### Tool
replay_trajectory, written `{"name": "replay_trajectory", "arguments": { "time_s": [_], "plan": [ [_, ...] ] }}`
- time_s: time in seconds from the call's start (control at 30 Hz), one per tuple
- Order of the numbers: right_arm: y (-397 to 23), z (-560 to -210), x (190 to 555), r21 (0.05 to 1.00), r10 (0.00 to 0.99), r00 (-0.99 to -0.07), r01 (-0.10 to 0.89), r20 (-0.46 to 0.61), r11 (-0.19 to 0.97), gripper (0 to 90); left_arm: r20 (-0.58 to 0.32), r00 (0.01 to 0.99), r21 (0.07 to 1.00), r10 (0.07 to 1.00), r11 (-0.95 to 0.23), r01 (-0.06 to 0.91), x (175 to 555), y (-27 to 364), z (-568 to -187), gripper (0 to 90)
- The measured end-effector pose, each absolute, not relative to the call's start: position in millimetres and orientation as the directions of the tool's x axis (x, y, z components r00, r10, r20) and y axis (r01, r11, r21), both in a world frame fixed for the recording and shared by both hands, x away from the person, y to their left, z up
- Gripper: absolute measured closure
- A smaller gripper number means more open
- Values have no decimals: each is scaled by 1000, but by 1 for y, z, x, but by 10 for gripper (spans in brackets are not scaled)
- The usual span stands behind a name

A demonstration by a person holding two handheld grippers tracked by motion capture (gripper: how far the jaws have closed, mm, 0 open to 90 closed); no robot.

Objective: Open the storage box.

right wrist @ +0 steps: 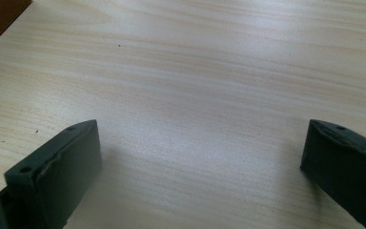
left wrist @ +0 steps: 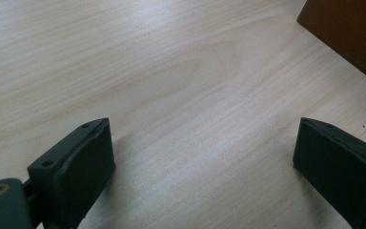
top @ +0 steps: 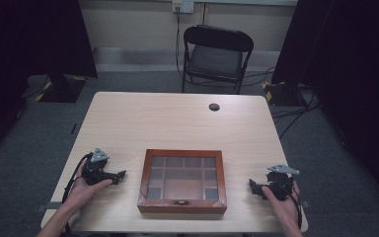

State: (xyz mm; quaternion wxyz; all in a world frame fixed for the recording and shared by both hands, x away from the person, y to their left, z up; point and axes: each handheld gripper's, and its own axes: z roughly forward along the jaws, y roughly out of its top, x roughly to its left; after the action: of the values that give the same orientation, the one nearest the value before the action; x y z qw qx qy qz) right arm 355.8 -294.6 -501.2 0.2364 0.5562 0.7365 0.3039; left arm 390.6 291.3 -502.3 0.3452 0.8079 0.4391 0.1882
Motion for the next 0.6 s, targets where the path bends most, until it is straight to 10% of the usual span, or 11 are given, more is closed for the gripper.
{"name": "replay_trajectory", "arguments": {
  "time_s": [0.23, 0.33, 0.6],
  "plan": [
    [-294, -501, 355, 712, 963, -270, 674, -11, 197, 0, 0, 542, 724, 840, -374, 580, 391, 291, -502, 56],
    [-294, -495, 353, 716, 954, -300, 666, 1, 209, 233, -3, 543, 723, 840, -373, 581, 391, 291, -502, 56],
    [-289, -485, 351, 713, 929, -363, 669, 69, 208, 279, 0, 544, 723, 839, -376, 579, 391, 291, -502, 55]
  ]
}}
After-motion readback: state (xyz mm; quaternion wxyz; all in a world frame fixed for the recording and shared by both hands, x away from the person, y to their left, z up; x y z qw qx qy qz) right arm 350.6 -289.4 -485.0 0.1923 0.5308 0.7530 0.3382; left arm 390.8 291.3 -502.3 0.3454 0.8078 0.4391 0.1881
